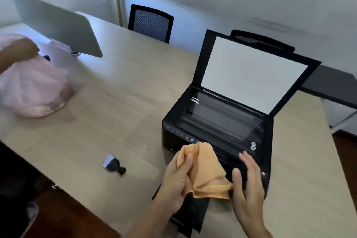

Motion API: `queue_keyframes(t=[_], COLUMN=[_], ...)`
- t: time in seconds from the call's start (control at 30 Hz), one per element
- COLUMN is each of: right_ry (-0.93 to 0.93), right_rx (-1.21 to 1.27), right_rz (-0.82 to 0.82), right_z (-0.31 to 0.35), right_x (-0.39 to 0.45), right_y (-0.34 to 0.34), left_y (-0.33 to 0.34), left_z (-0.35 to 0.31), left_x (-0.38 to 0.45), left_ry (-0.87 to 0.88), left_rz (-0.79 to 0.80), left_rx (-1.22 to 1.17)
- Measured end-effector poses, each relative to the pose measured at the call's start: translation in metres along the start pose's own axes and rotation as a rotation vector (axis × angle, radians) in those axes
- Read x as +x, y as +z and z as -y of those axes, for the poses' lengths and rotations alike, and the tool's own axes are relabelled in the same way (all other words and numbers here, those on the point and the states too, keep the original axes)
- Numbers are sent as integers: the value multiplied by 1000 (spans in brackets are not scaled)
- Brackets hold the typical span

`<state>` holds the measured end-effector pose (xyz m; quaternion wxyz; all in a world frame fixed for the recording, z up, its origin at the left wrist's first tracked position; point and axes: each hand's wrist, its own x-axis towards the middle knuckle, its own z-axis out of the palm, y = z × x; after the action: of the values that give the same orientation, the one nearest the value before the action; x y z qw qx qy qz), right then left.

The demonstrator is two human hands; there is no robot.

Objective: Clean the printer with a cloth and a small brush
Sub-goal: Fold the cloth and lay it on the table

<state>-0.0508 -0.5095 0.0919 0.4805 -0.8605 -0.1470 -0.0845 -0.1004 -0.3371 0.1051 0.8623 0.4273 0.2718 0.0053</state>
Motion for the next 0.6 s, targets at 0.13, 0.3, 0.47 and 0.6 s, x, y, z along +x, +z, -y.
queue_keyframes(t=[0.13,0.3,0.47,0.6], right_ry=[263,252,43,18], right_rx=[461,523,116,-10], right_rz=[545,637,452,386], right_z=[57,92,116,124], right_x=[6,28,54,67], right_y=[34,79,130,147], left_y=[-34,-85,-138,-165], left_z=[-57,-107,-141,-143], left_x=[1,25,54,66], left_ry=[9,-25,7,104], left_rz=[23,-68,-168,-201], left_rx=[78,142,342,694])
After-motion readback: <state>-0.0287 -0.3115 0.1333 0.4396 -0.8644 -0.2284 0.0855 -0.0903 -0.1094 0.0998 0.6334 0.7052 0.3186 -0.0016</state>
